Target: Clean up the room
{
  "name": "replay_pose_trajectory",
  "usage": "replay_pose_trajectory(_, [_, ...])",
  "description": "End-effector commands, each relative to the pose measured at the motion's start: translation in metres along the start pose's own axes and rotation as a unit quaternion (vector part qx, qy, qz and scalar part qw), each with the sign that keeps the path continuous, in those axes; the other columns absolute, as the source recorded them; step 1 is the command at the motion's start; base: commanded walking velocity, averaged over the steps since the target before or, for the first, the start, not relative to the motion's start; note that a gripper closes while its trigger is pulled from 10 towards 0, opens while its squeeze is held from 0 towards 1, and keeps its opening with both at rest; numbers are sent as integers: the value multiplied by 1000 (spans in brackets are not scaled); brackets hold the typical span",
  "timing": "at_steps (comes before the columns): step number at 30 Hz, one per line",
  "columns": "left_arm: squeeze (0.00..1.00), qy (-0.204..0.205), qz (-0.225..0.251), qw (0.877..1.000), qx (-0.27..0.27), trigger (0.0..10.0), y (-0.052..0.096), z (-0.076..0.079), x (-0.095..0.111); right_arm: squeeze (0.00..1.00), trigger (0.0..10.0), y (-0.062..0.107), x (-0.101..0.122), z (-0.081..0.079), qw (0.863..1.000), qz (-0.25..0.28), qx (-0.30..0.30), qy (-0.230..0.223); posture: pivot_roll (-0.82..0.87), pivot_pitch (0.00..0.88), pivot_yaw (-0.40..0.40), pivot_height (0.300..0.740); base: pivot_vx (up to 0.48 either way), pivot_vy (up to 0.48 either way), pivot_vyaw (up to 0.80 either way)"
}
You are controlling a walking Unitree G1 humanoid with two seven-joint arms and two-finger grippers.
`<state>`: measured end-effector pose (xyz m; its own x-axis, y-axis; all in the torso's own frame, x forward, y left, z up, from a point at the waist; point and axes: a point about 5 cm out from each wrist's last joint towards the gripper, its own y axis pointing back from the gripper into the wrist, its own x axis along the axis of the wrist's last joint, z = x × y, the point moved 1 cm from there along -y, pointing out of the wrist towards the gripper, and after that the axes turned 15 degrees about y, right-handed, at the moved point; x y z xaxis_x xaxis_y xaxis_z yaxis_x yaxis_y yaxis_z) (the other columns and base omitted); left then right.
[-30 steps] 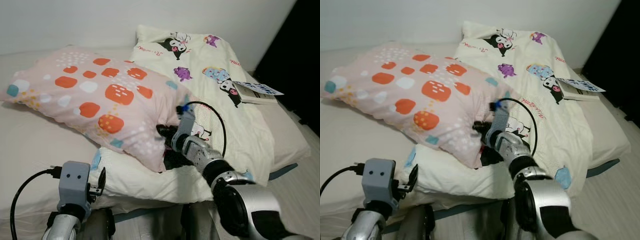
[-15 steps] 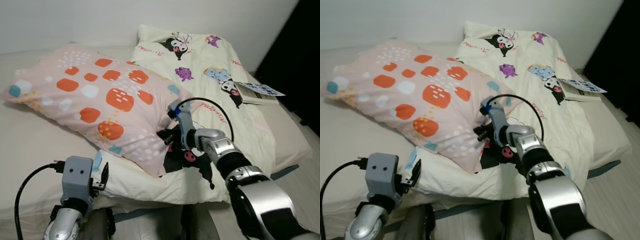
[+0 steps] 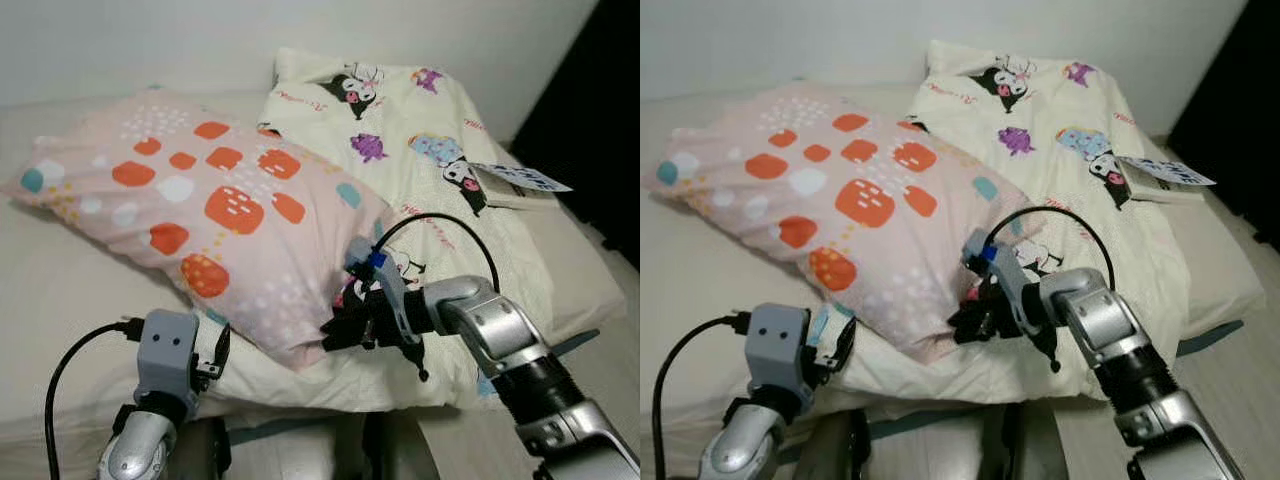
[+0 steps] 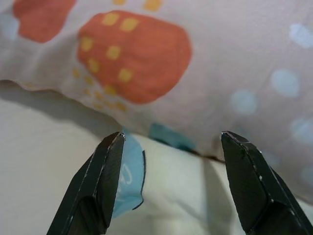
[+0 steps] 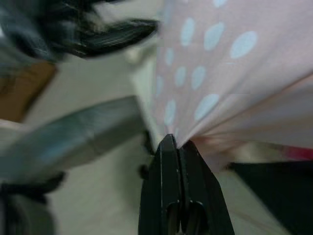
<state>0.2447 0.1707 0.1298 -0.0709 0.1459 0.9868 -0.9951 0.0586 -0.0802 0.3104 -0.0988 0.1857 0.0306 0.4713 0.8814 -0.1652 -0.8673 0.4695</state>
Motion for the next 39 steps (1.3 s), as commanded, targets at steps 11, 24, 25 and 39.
replay_pose_trajectory(11, [0, 3, -14, 1000, -3, 10000, 2, -1, -8, 0, 0, 3, 13, -53, 994, 14, 105, -5, 57, 217, -74, 581, 0, 0, 0])
replay_pose_trajectory(24, [0, -27, -6, 999, 46, 10000, 0, -17, -7, 0, 10000, 0, 24, -35, 998, 52, -13, 20, 49, 219, -70, 581, 0, 0, 0])
replay_pose_trajectory(25, [0, -30, -2, 998, 59, 10000, -1, -21, -6, 286, 10000, 0, 27, -16, 993, 77, -79, 31, 46, 224, -69, 581, 0, 0, 0])
replay_pose_trajectory(39, [0, -15, 22, 999, 30, 10000, 1, -14, 6, 1000, 10000, -14, 4, 61, 911, 215, -308, -169, 68, 250, -73, 581, 0, 0, 0])
